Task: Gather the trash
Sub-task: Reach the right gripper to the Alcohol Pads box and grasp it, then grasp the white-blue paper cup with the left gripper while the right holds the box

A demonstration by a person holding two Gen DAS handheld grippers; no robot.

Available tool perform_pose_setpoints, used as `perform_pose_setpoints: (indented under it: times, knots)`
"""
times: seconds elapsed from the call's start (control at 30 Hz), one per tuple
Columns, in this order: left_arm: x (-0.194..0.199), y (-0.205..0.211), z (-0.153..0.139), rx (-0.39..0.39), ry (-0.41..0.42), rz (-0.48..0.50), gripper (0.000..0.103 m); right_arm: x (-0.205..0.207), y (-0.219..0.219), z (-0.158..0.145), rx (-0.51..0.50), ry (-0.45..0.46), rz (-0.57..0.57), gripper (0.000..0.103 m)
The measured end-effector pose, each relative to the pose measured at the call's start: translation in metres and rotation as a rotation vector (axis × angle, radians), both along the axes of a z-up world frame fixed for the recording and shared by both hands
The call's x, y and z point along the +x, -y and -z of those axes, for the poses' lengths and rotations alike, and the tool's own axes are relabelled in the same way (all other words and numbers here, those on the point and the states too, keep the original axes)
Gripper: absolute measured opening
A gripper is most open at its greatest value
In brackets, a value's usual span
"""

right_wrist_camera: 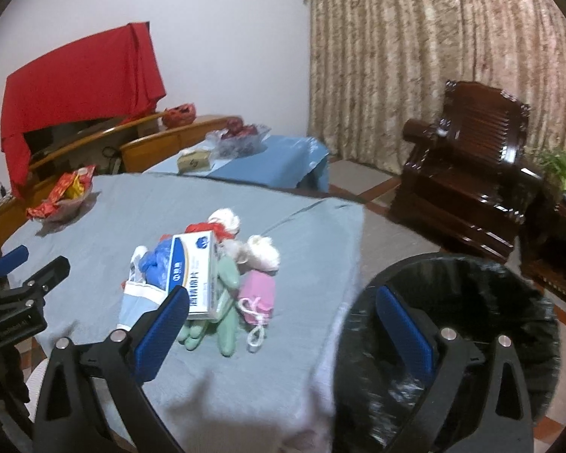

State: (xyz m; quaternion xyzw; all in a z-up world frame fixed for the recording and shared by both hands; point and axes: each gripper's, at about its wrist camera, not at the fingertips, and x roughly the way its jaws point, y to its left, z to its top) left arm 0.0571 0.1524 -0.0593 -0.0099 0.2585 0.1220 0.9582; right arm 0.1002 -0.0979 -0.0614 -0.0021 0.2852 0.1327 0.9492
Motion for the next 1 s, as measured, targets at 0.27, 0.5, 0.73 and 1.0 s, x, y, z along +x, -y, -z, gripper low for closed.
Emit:
perform_pose_setpoints:
  times: [0.27,0.5,0.73,1.0]
  knots:
    - [0.011,-0.033,0.019,-0.006,-0.032,-0.055,0.098,0.023,-0.050,0.031,-0.009,-0.031,-0.071,0.082]
    - [0.018,-0.043,0.029,0.007,-0.040,-0.069,0.098,0.043,-0.085,0.057,-0.037,-0.078,-0.105,0.078]
    - [0.026,-0.059,0.038,-0.017,-0.067,-0.094,0.098,0.051,-0.105,0.071,-0.070,-0.101,-0.120,0.077]
    - [0.028,-0.054,0.043,-0.012,-0.080,-0.075,0.098,0.054,-0.106,0.078,-0.081,-0.145,-0.165,0.055]
